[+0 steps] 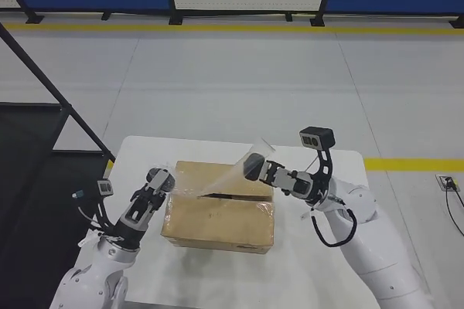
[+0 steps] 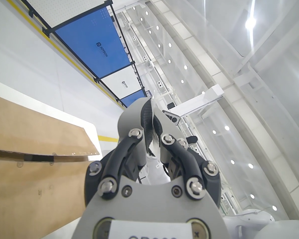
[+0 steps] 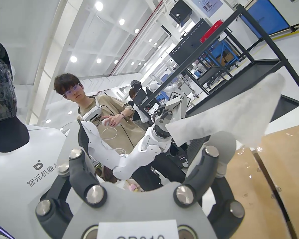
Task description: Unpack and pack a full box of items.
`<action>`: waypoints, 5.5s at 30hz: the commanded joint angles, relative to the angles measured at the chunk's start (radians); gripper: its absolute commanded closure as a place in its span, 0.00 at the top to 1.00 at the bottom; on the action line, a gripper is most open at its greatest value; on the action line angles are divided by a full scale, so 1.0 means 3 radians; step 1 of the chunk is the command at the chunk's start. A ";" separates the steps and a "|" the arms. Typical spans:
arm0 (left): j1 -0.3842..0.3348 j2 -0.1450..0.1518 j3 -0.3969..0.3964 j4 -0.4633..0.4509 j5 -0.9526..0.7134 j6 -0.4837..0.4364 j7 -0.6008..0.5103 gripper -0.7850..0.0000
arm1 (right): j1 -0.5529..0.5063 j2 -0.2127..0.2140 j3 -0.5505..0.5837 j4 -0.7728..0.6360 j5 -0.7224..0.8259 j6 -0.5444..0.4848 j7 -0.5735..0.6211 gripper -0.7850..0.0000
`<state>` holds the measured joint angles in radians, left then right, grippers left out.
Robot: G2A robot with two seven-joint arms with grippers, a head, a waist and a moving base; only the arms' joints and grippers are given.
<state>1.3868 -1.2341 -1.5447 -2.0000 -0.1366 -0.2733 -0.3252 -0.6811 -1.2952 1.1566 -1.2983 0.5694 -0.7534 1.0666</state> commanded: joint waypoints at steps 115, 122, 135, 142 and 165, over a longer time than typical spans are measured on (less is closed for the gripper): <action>-0.0253 0.0009 -0.0132 0.0012 0.0643 -0.0296 0.0746 0.00 | -0.0405 0.0091 -0.0085 -0.0477 -0.2479 0.1155 -0.1767 0.38; -0.0247 0.0006 -0.0143 0.0014 0.0633 -0.0296 0.0745 0.00 | -0.0426 0.0100 -0.0037 -0.0500 -0.2468 0.1172 -0.1770 0.36; -0.0251 0.0002 -0.0155 0.0012 0.0619 -0.0292 0.0716 0.00 | -0.0454 0.0112 0.0013 -0.0528 -0.2450 0.1172 -0.1733 0.12; -0.0261 -0.0001 -0.0160 0.0021 0.0613 -0.0290 0.0716 0.00 | -0.0447 0.0120 0.0042 -0.0528 -0.2426 0.1192 -0.1679 0.00; 0.0006 -0.0012 -0.0204 0.0234 0.0502 -0.0129 0.0705 0.00 | -0.0757 0.0144 0.0057 -0.0677 -0.2697 0.1233 -0.1945 0.00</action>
<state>1.3832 -1.2379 -1.6045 -1.9333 0.0122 -0.3123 -0.1119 -0.9023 -1.2515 1.1771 -1.4959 -0.2247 -0.3903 0.4941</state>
